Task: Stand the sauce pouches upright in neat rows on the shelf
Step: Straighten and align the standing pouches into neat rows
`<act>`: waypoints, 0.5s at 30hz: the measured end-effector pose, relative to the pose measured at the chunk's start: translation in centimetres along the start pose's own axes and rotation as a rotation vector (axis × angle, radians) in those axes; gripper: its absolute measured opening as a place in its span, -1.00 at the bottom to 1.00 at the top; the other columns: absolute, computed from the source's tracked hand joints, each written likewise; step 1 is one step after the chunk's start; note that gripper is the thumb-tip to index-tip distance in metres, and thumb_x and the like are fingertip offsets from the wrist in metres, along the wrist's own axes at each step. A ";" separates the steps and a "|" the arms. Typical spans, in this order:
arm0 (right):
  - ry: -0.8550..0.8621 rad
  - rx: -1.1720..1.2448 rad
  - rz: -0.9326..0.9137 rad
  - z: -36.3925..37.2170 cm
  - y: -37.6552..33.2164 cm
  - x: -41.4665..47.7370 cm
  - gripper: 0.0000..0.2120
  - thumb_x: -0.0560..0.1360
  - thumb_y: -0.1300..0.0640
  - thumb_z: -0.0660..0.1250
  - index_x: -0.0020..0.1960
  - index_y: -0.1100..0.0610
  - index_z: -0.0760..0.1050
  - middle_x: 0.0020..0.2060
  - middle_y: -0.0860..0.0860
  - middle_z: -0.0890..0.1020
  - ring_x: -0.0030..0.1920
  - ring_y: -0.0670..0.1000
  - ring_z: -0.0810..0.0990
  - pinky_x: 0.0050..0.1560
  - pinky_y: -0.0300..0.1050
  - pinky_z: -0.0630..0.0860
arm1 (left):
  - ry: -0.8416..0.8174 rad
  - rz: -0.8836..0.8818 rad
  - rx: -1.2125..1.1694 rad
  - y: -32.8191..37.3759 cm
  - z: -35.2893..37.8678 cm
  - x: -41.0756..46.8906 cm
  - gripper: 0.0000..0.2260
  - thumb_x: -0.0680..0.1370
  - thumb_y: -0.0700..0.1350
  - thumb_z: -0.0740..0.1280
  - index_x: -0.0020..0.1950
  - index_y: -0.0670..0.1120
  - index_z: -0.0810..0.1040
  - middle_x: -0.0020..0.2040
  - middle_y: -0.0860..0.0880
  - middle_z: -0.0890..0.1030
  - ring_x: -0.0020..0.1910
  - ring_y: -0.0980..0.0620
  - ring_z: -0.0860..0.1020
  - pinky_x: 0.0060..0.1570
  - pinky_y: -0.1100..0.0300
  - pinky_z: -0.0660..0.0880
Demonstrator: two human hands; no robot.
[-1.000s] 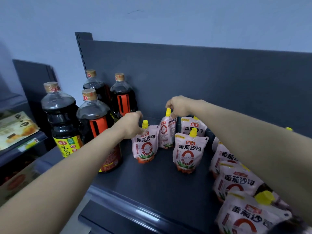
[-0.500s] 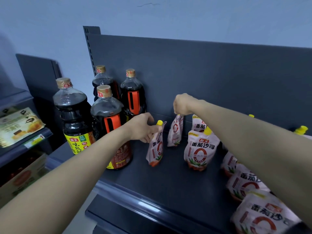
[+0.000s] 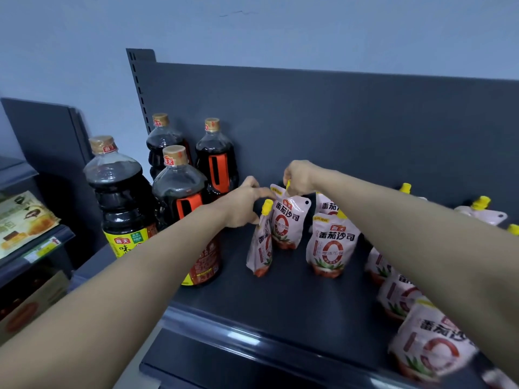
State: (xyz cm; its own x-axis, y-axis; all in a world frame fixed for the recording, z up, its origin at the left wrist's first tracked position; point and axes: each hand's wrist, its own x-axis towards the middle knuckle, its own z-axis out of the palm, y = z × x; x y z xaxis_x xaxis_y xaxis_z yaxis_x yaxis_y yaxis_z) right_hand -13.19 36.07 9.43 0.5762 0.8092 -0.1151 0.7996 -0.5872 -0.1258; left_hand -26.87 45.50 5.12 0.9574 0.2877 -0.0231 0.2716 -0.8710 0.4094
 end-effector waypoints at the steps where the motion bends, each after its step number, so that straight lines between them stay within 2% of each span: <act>1: 0.009 0.027 0.007 0.2 0.0 0.0 -0.65 0.54 0.12 0.34 0.23 0.31 0.55 0.20 0.18 0.61 0.22 0.17 0.57 0.21 -0.05 0.51 | -0.038 0.015 0.027 -0.1 0.0 0.2 -0.44 0.44 -0.30 0.40 0.38 0.06 0.40 0.21 -0.04 0.24 0.13 -0.09 0.41 0.21 0.08 0.42; 4: 0.012 0.100 0.049 0.4 -0.3 -0.3 -0.66 0.56 0.13 0.29 0.24 0.31 0.54 0.22 0.18 0.59 0.24 0.17 0.55 0.20 -0.06 0.49 | -0.054 0.046 0.044 -0.2 0.0 0.4 -0.54 0.42 -0.31 0.42 0.29 -0.06 0.48 0.35 -0.07 0.26 0.26 -0.10 0.40 0.27 0.10 0.37; 6: 0.021 0.137 0.063 0.3 -0.4 -0.3 -0.69 0.53 0.20 0.33 0.23 0.30 0.53 0.21 0.20 0.59 0.24 0.19 0.55 0.06 -0.11 0.47 | -0.005 0.073 0.030 -0.3 0.1 0.4 -0.69 0.40 -0.31 0.44 0.12 -0.13 0.57 0.34 -0.07 0.32 0.26 -0.10 0.41 0.26 0.12 0.35; 8: 0.019 0.174 0.072 0.2 -0.8 -0.4 -0.68 0.48 0.24 0.37 0.22 0.29 0.54 0.18 0.21 0.60 0.22 0.20 0.57 -0.04 -0.14 0.42 | 0.017 0.076 -0.007 -0.5 0.0 0.3 -0.81 0.39 -0.31 0.46 -0.03 -0.15 0.60 0.24 -0.07 0.45 0.19 -0.06 0.46 0.19 0.14 0.38; 10: 0.018 0.180 0.075 0.3 -1.0 -0.5 -0.67 0.47 0.25 0.38 0.22 0.28 0.54 0.17 0.21 0.61 0.19 0.19 0.58 -0.07 -0.14 0.41 | 0.024 0.066 -0.062 -0.6 0.0 -0.1 -0.87 0.39 -0.31 0.46 -0.14 -0.13 0.60 -0.02 -0.03 0.54 0.00 0.00 0.50 -0.01 0.22 0.44; 12: 0.004 0.189 0.081 0.4 -1.2 -0.7 -0.66 0.47 0.25 0.39 0.23 0.29 0.54 0.17 0.21 0.61 0.07 0.16 0.60 -0.09 -0.14 0.41 | 0.029 0.044 -0.109 -0.6 0.1 -0.6 -0.87 0.39 -0.31 0.46 -0.16 -0.11 0.62 -0.19 0.04 0.54 -0.14 0.09 0.49 -0.19 0.32 0.43; 13: -0.001 0.186 0.078 0.3 -1.3 -0.8 -0.66 0.47 0.26 0.39 0.23 0.29 0.54 0.16 0.21 0.62 -0.02 0.11 0.57 -0.13 -0.14 0.43 | 0.033 0.030 -0.117 -0.6 0.2 -0.8 -0.87 0.39 -0.31 0.46 -0.12 -0.13 0.65 -0.18 0.03 0.57 -0.15 0.10 0.51 -0.19 0.32 0.46; 15: -0.021 0.166 0.070 0.1 -1.4 -1.2 -0.67 0.47 0.27 0.39 0.22 0.28 0.54 0.04 0.20 0.62 -0.10 0.04 0.49 -0.29 -0.21 0.43 | 0.039 -0.017 -0.109 -0.8 0.3 -1.1 -0.84 0.39 -0.27 0.48 -0.05 -0.16 0.68 -0.09 -0.05 0.65 -0.11 0.06 0.57 -0.02 0.19 0.55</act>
State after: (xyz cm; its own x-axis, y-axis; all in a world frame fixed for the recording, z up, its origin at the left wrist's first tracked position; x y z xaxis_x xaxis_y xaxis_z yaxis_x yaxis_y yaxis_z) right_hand -15.09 35.91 9.63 0.6246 0.7665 -0.1497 0.7175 -0.6389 -0.2774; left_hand -28.13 45.71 4.54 0.9476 0.3193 0.0039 0.2735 -0.8179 0.5063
